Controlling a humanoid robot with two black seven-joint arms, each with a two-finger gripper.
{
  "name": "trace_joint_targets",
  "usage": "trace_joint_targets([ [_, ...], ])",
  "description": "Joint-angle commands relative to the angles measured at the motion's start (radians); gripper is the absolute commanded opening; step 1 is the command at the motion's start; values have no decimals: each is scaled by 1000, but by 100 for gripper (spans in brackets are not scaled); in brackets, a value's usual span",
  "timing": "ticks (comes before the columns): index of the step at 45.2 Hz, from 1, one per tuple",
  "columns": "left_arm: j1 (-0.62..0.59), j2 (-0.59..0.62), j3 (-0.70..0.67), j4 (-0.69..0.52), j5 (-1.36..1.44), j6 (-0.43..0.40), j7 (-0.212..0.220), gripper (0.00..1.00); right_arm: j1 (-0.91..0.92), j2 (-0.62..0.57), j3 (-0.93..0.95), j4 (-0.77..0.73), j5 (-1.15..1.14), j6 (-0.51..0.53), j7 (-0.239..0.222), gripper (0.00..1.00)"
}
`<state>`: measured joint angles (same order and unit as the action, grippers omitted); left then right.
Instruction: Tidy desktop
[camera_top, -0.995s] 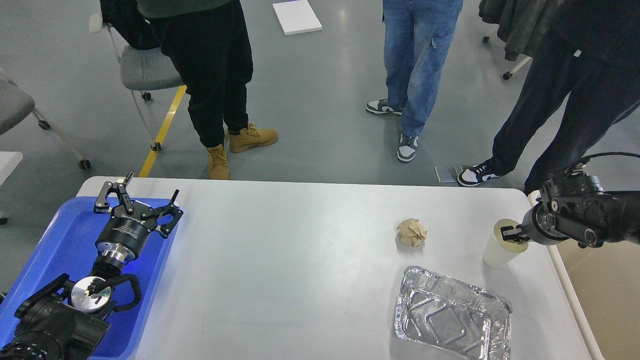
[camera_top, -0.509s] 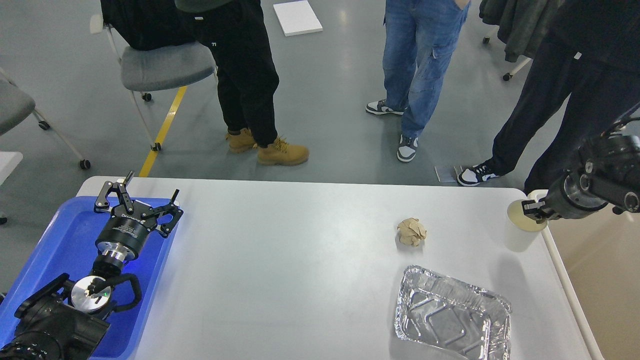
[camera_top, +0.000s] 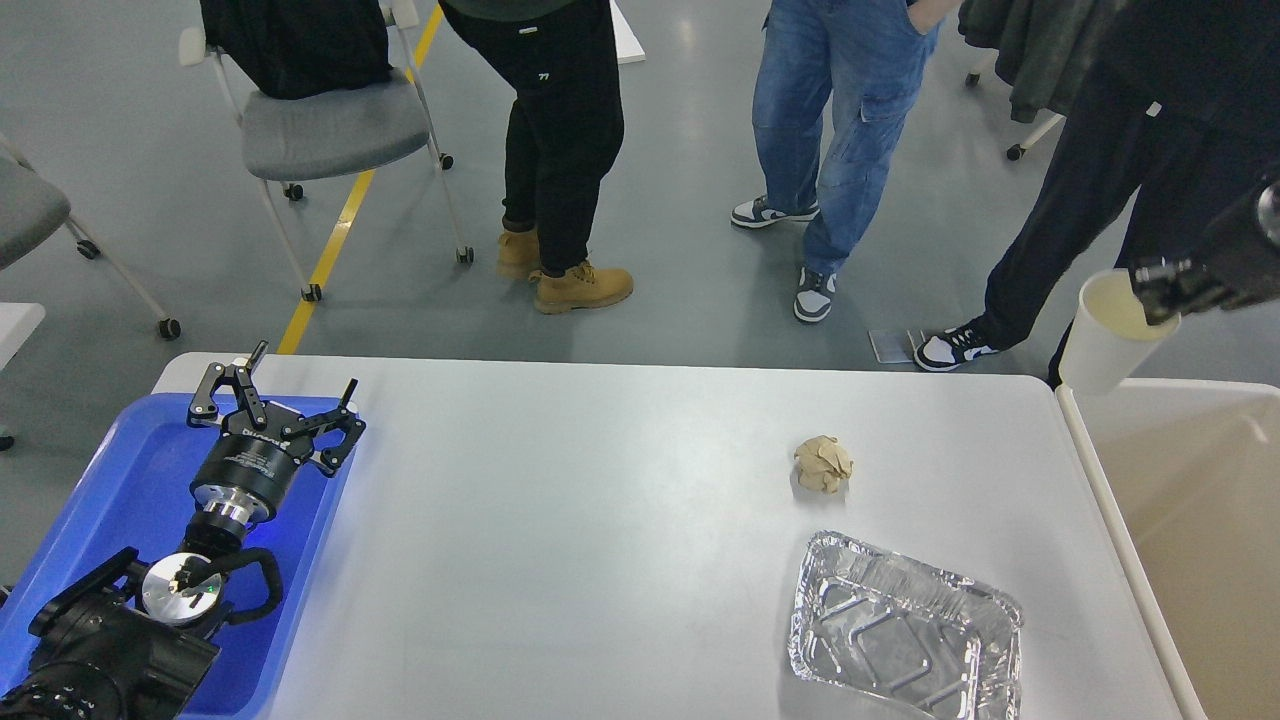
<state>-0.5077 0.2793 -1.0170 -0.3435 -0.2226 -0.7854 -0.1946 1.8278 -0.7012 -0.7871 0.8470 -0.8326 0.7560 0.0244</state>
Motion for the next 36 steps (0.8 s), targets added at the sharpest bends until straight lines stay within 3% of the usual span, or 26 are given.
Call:
trace_joint_targets([
  [1, 0, 0, -2, 0, 0, 0, 0, 100, 168, -57, -43, 18, -3, 29, -1, 0],
  [19, 0, 1, -2, 0, 0, 0, 1, 100, 192, -181, -147, -22, -123, 11, -6, 0],
  [29, 0, 1, -2, 0, 0, 0, 0, 100, -39, -280, -113, -104, -62, -403, -9, 0],
  [36, 0, 1, -2, 0, -1, 0, 0, 100, -301, -271, -29, -206, 228, -629, -8, 0],
])
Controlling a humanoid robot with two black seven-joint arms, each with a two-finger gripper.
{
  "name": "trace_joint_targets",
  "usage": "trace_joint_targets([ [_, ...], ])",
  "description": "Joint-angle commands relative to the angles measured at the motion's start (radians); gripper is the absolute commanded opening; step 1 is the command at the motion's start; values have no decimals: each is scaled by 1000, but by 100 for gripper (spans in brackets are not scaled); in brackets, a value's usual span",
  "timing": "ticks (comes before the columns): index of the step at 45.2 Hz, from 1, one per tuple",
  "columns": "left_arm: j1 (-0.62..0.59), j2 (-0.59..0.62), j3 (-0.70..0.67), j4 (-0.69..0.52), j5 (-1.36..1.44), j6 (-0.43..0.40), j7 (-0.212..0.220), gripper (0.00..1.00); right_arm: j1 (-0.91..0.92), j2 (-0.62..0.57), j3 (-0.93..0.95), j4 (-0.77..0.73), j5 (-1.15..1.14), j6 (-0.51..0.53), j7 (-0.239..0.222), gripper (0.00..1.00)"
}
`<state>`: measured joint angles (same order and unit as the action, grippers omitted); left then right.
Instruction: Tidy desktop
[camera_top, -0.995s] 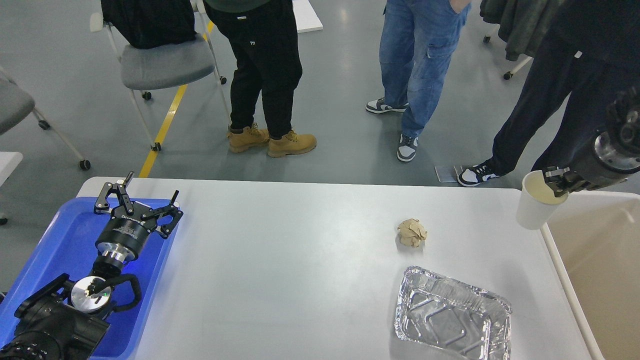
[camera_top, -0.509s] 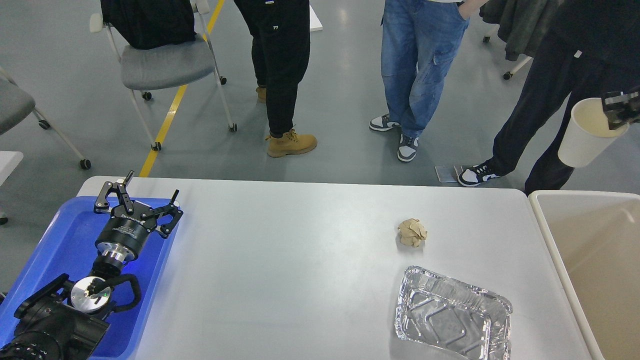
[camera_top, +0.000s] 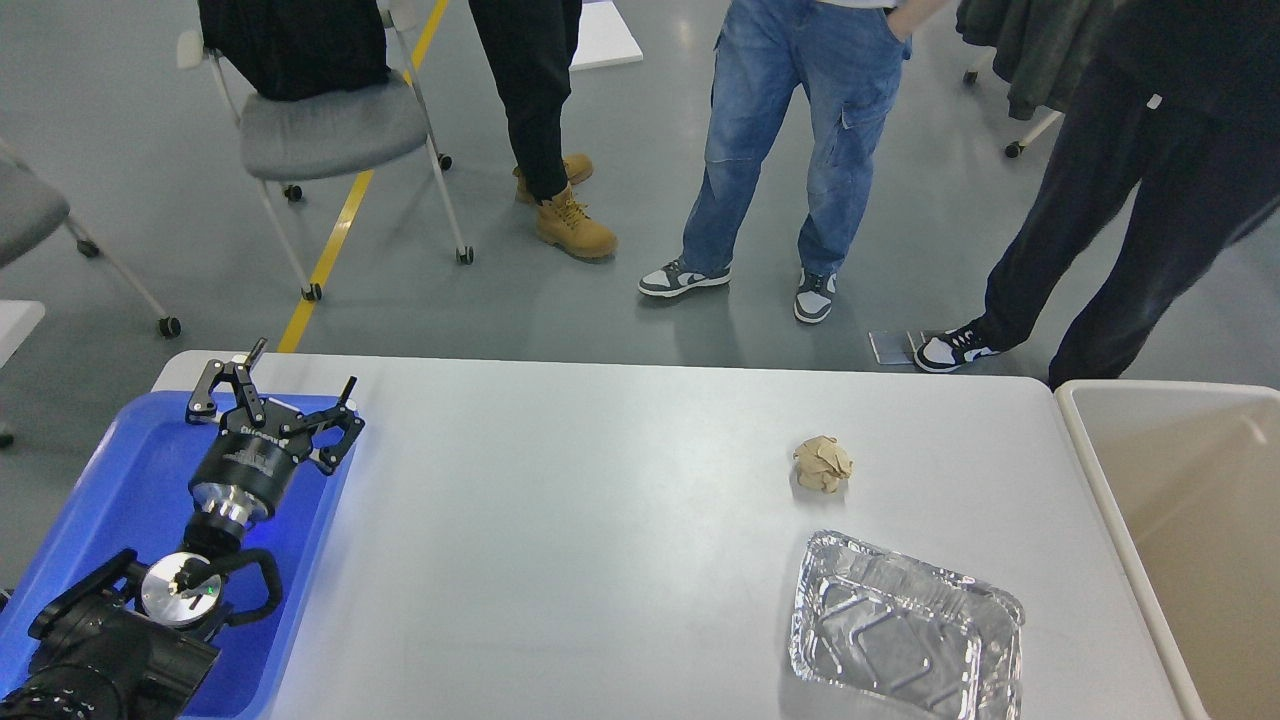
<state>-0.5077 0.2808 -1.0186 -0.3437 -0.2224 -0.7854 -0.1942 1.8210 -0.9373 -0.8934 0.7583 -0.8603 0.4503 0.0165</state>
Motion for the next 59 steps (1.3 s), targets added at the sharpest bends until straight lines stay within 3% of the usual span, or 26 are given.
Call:
trace_joint_targets([
  [1, 0, 0, 0, 0, -2, 0, -1, 100, -328, -25, 96, -138, 297, -335, 0, 0],
  [12, 0, 0, 0, 0, -2, 0, -1, 100, -709, 162, 407, -557, 739, -363, 0, 0],
  [19, 0, 0, 0, 0, -2, 0, -1, 100, -891, 301, 642, -780, 791, -369, -1, 0],
  [28, 0, 0, 0, 0, -2, 0, -1, 100, -1005, 357, 976, -791, 793, -450, -3, 0],
  [37, 0, 0, 0, 0, -3, 0, -1, 100, -1138, 408, 1248, -791, 794, -458, -3, 0],
  [59, 0, 0, 0, 0, -3, 0, -1, 100, -1227, 517, 1288, -787, 796, -456, -6, 0],
])
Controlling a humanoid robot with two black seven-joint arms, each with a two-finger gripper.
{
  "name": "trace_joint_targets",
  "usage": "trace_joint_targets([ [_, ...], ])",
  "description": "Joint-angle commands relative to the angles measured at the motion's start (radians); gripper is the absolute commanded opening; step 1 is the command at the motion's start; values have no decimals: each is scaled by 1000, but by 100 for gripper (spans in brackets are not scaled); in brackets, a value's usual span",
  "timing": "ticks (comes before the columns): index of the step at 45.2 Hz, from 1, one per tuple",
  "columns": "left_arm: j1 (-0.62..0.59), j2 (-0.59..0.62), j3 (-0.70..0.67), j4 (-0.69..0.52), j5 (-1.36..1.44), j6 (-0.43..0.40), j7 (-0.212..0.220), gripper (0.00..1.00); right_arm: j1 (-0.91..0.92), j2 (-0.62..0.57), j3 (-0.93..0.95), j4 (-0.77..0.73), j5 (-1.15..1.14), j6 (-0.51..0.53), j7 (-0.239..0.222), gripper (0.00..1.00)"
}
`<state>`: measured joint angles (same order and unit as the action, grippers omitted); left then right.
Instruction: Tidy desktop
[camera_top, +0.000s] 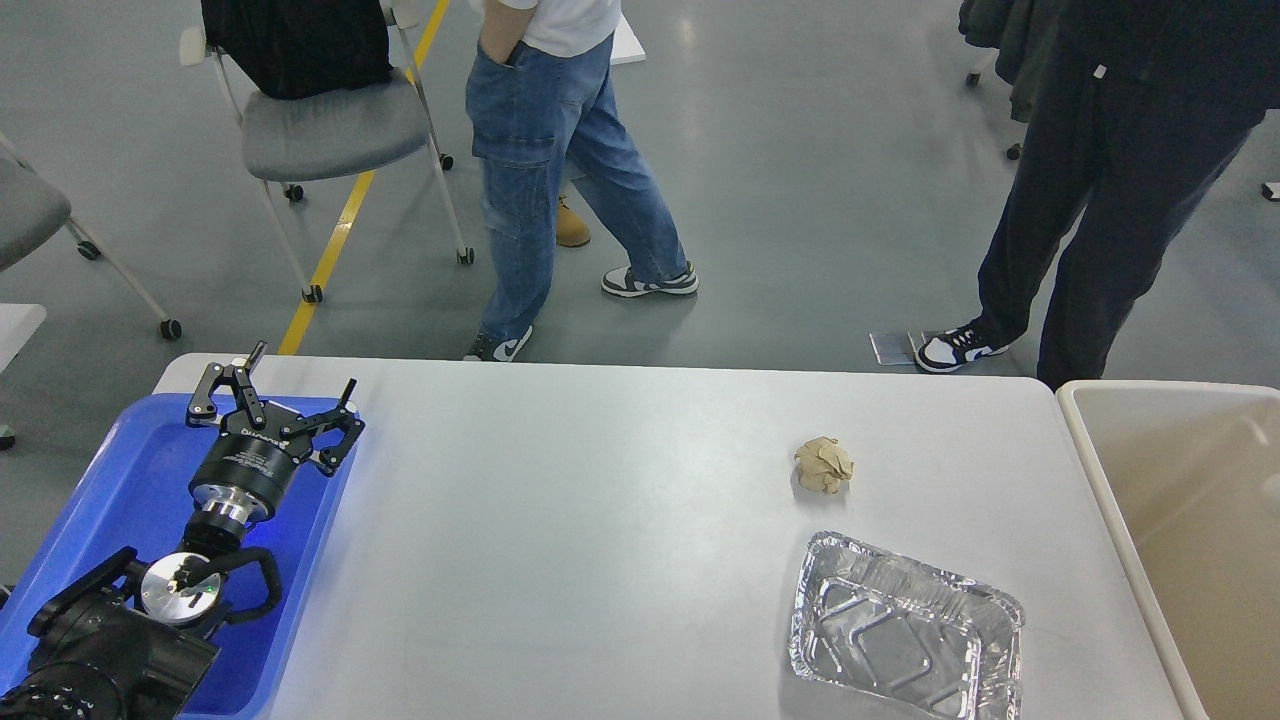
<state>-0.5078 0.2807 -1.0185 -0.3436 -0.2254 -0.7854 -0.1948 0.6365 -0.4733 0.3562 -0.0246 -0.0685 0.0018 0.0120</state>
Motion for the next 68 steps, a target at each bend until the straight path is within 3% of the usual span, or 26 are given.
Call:
trace_joint_targets([
  [1, 0, 0, 0, 0, 0, 0, 0, 100, -43, 54, 40, -5, 4, -8, -1, 0],
  [18, 0, 0, 0, 0, 0, 0, 0, 100, -51, 82, 38, -5, 2, -8, -1, 0],
  [19, 0, -2, 0, 0, 0, 0, 0, 100, -51, 82, 38, -5, 2, -6, -1, 4],
  [20, 0, 0, 0, 0, 0, 0, 0, 100, -51, 82, 38, -5, 2, -5, -1, 22],
  [22, 0, 0, 0, 0, 0, 0, 0, 100, -51, 82, 38, -5, 2, -9, 0, 80],
  [23, -2, 0, 0, 0, 0, 0, 0, 100, -51, 84, 40, -3, 2, -8, 0, 97],
  [24, -2, 0, 0, 0, 0, 0, 0, 100, -51, 82, 40, -3, 2, -6, 0, 99],
  [41, -2, 0, 1, 0, 0, 0, 0, 100, 2, 19, 18, 58, -1, 15, 2, 100],
  [54, -2, 0, 0, 0, 1, 0, 0, 100, 155, -212, -39, 337, -2, 95, 2, 100],
  [68, -2, -2, 1, 0, 1, 0, 0, 100, 285, -398, -14, 736, 2, 96, -1, 100],
])
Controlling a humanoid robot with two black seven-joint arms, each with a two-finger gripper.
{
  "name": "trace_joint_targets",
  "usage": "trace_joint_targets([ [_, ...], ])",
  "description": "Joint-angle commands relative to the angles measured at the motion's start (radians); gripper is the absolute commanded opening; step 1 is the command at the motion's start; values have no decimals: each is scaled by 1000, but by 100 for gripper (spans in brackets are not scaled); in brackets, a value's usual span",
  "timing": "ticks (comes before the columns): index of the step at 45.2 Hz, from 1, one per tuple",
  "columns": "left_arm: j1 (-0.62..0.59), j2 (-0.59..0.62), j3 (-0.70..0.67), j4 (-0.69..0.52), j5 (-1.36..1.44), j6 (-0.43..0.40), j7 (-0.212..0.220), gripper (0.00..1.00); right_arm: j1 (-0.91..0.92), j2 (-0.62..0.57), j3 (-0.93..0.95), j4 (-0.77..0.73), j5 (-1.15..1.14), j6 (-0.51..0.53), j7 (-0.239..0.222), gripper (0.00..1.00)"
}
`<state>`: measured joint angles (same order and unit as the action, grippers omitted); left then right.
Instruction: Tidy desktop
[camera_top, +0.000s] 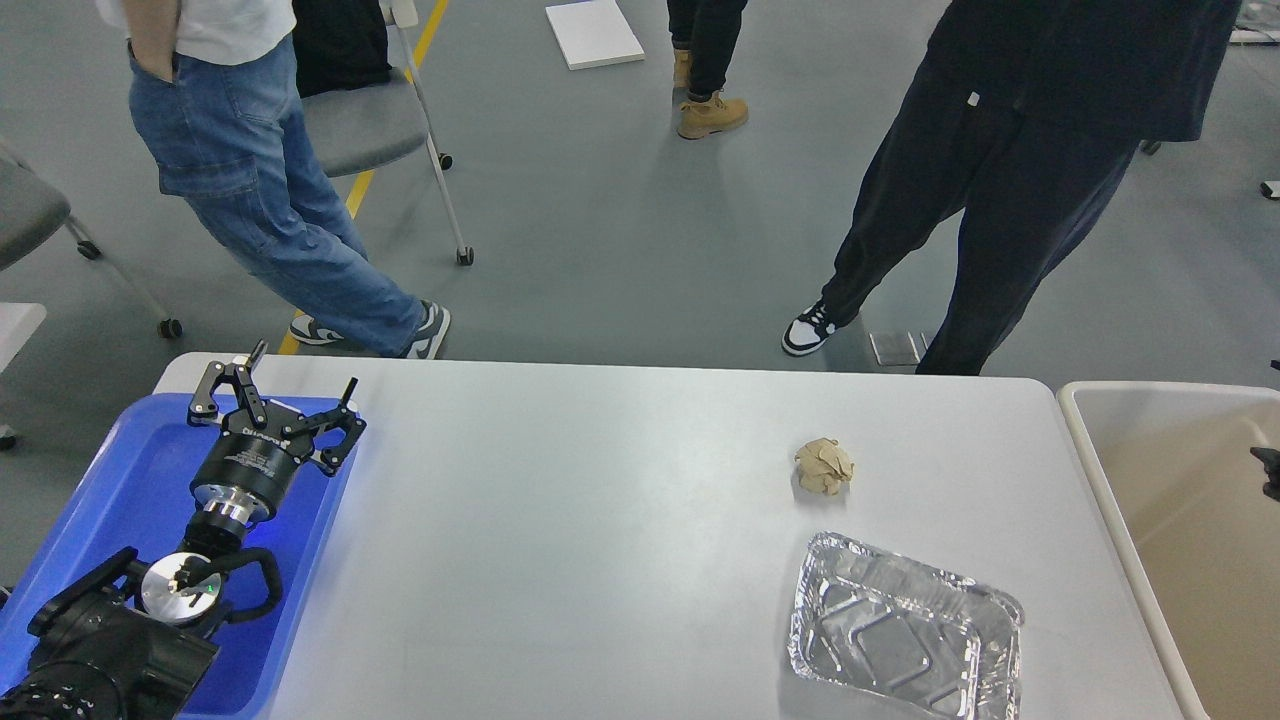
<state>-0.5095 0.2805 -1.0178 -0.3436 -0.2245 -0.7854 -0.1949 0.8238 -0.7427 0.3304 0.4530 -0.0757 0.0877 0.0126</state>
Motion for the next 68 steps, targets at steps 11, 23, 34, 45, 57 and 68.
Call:
trace_joint_targets([
  [11, 0, -1, -1, 0, 1, 0, 0, 100, 129, -93, 134, 292, 13, 12, -2, 100],
  [23, 0, 0, 1, 0, 1, 0, 0, 100, 225, -219, 0, 360, -24, 279, -22, 100],
  [34, 0, 0, 1, 0, 1, 0, 0, 100, 512, -461, -303, 567, -228, 483, -25, 100],
  [45, 0, 0, -1, 0, 1, 0, 0, 100, 713, -618, -329, 802, -640, 698, -108, 100],
  [57, 0, 0, 1, 0, 2, 0, 0, 100, 1072, -558, -482, 894, -782, 698, -238, 100],
  [68, 0, 0, -1, 0, 2, 0, 0, 100, 1574, -276, -1028, 875, -711, 698, -226, 100],
])
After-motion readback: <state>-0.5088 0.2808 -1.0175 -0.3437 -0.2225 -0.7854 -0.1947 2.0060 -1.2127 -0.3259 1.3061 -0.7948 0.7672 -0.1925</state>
